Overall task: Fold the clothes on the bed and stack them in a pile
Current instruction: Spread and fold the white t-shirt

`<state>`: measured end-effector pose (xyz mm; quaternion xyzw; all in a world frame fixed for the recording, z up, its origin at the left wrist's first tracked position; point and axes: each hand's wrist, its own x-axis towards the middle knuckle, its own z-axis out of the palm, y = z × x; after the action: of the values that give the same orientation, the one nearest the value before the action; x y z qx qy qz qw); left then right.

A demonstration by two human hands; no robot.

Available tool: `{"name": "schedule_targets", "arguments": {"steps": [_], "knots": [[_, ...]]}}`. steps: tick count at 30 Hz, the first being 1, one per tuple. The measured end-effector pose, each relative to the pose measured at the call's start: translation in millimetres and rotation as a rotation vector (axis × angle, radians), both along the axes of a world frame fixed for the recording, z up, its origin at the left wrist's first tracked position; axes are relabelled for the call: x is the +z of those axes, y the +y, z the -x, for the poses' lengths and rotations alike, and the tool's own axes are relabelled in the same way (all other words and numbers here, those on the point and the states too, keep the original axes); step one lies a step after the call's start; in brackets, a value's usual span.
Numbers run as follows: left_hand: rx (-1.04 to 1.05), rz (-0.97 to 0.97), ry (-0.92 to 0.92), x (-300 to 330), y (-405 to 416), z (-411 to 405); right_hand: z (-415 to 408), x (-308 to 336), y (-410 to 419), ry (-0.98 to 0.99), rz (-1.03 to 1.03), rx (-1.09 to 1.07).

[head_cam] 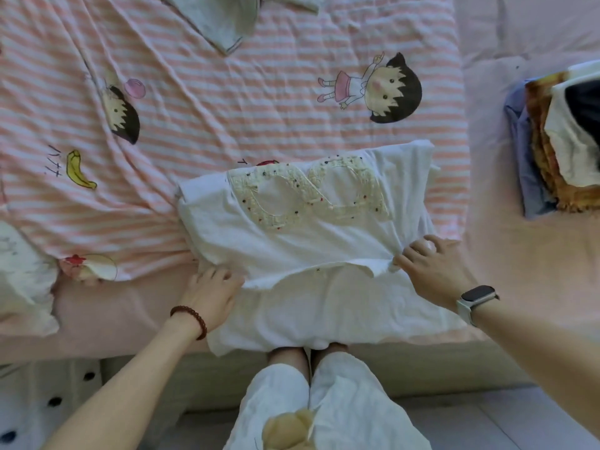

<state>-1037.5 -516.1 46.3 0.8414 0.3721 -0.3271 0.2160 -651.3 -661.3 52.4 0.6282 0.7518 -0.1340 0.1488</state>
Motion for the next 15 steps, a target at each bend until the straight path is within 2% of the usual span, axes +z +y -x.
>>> {"name": "schedule_targets", "arguments": {"steps": [2, 3, 5, 7, 9, 10, 12, 14, 15], "knots": [[0.012, 0.151, 0.178, -2.3, 2.8, -2.8, 8.0, -1.7, 2.7, -0.051, 0.171, -0.041], [0.026, 0.169, 0.167, -2.3, 5.4, -5.4, 9.5, -4.4, 3.8, -0.077, 0.261, -0.082], [0.068, 0.086, 0.001, 2.6, 13.8, -13.1, 12.3, -4.5, 10.0, -0.080, 0.298, -0.142], [0.121, -0.111, -0.280, 10.5, 22.5, -23.2, 15.1, -1.8, 20.9, -0.001, 0.165, -0.197], [0.132, -0.421, -0.495, 15.6, 34.6, -31.2, 15.2, 1.1, 38.1, 0.110, -0.054, -0.267], [0.153, -0.547, -0.521, 17.0, 42.6, -36.3, 14.1, 2.8, 47.9, 0.129, -0.155, -0.297], [0.188, -0.640, -0.501, 17.2, 63.7, -45.7, 8.4, 5.9, 72.3, 0.135, -0.296, -0.364], [0.215, -0.579, -0.384, 13.3, 87.3, -51.0, -1.2, 7.0, 97.8, 0.111, -0.314, -0.418], [0.227, -0.509, -0.284, 11.8, 101.3, -52.7, -6.7, 6.4, 109.8, 0.084, -0.257, -0.418]]}}
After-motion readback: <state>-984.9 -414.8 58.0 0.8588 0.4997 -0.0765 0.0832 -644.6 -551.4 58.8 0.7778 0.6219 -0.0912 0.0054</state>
